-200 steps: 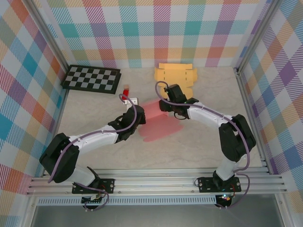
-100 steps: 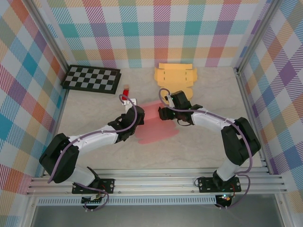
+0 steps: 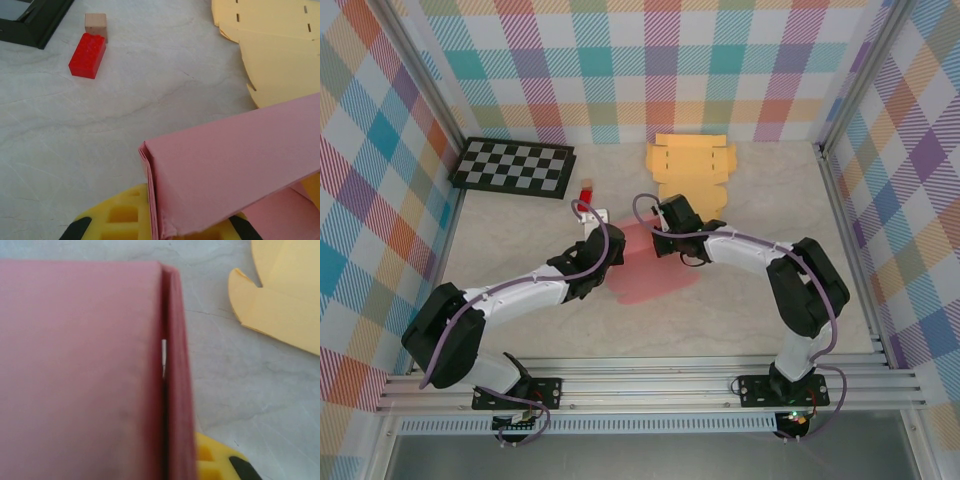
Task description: Fold the paper box
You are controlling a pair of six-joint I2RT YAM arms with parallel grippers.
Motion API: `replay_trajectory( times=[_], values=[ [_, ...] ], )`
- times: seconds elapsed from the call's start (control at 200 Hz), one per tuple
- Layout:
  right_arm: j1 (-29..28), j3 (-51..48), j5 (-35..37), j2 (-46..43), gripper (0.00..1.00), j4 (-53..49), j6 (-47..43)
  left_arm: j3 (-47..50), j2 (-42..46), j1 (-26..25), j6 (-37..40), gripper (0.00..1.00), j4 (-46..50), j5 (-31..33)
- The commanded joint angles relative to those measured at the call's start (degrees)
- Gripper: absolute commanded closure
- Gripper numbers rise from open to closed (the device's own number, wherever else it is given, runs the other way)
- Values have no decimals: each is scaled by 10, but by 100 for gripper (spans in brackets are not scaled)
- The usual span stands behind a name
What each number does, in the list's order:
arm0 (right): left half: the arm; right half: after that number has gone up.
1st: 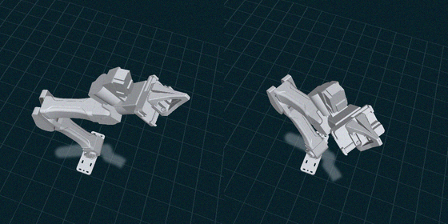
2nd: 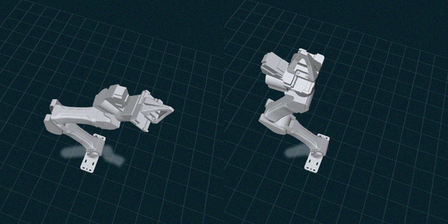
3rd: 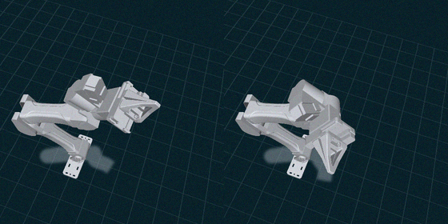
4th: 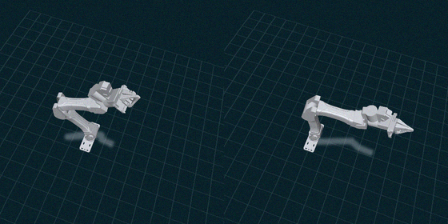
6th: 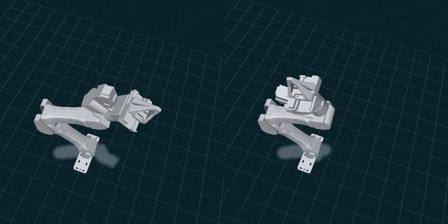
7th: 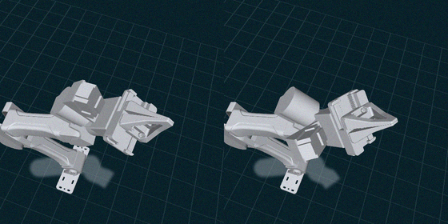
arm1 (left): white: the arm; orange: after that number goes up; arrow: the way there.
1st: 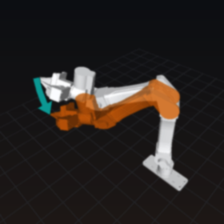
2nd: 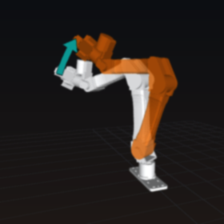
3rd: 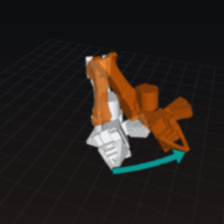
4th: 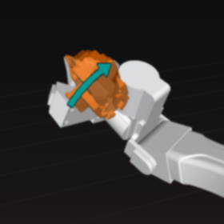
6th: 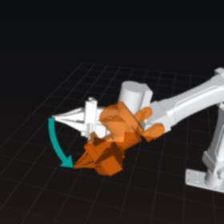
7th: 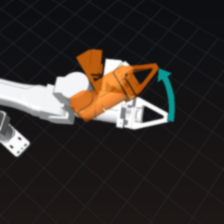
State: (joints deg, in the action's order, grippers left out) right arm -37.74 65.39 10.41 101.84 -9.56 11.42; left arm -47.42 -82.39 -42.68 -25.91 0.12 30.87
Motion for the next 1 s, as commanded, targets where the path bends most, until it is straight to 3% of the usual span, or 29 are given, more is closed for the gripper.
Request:
replay_trajectory(
  times=[0.0, 0.095, 0.19, 0.43, 0.65, 0.87, 0.995],
  values=[
    [15, 0, 158, 20, 100, -79, 8, -15, 27, 0, 5, 100, 9, 40],
    [16, -8, 162, 16, 93, -74, 22, -16, 24, 0, 5, 100, 9, 38],
    [16, -29, 85, -7, 70, -17, 16, -15, 19, 0, 5, 100, 9, 39],
    [28, -33, -24, -74, 38, -9, 46, -10, 6, 0, 9, 100, 3, 43],
    [35, -44, -87, -179, 30, -79, 41, 1, 0, 4, 5, 100, -2, 46],
    [35, -72, -74, -266, 31, -166, 63, 11, 5, 14, -7, 100, -11, 39],
    [34, -90, -118, -291, 31, -195, 88, 13, 5, 25, -18, 100, -5, 34]
  ],
)
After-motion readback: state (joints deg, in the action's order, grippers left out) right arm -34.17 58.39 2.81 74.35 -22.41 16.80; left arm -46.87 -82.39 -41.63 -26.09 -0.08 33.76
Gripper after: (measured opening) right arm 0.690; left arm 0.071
